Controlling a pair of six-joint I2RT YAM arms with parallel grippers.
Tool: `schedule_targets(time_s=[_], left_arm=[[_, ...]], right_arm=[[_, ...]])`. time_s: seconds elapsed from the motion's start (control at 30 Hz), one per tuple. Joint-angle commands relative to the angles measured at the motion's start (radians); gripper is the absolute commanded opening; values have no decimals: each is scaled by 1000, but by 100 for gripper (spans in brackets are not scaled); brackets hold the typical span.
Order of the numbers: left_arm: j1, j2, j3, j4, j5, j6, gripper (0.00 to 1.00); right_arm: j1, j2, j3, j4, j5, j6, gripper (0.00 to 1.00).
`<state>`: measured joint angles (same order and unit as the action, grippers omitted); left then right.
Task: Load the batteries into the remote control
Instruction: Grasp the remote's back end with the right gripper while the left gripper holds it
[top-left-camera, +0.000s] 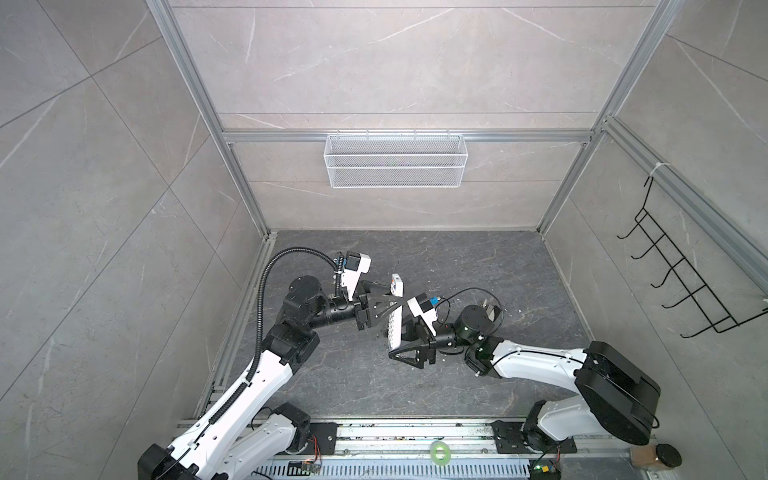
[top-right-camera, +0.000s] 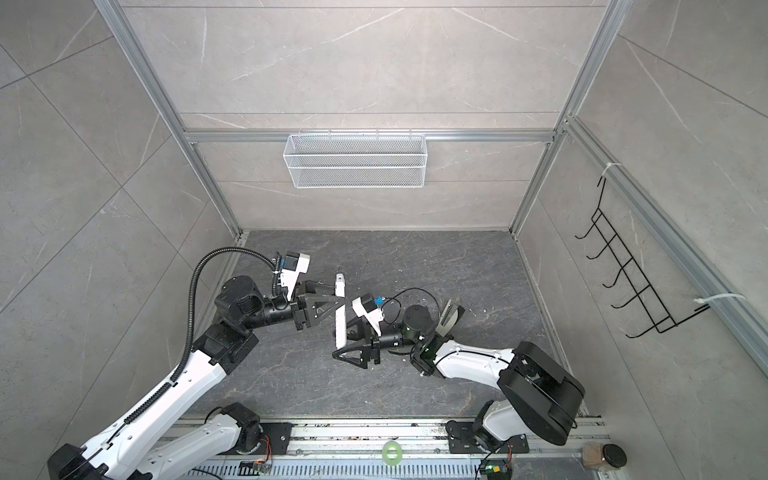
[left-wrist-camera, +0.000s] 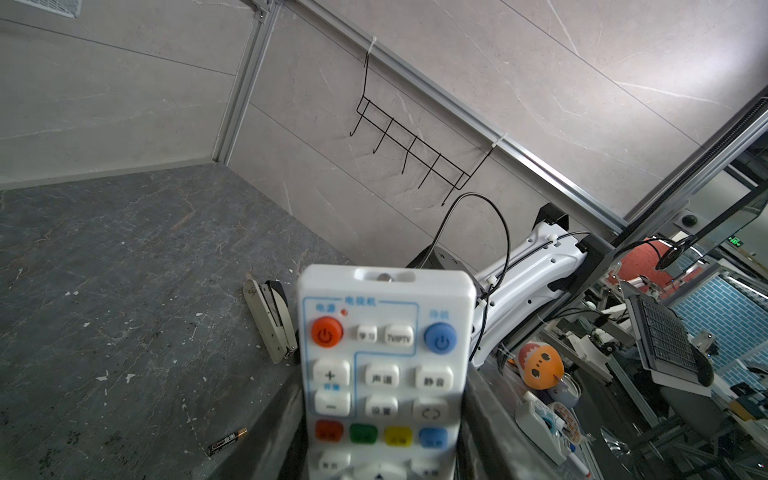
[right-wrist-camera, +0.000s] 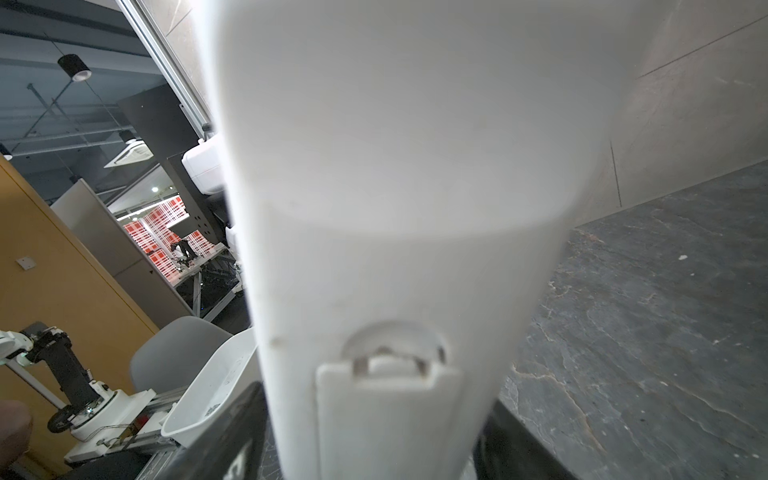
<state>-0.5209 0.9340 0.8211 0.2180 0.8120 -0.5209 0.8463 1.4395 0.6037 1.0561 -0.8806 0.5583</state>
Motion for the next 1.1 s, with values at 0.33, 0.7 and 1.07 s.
schedule_targets(time_s=[0.33, 0.7, 1.07], left_arm=[[2, -19, 49, 22, -59, 7, 0], [3, -72, 86, -289, -325, 124, 83], [2, -87, 18, -267, -428, 95, 84]], right_arm=[[8, 2, 15, 59, -16, 5, 22], [8, -129, 96, -543, 252, -276, 4], [46, -89, 168, -818, 791, -235, 0]])
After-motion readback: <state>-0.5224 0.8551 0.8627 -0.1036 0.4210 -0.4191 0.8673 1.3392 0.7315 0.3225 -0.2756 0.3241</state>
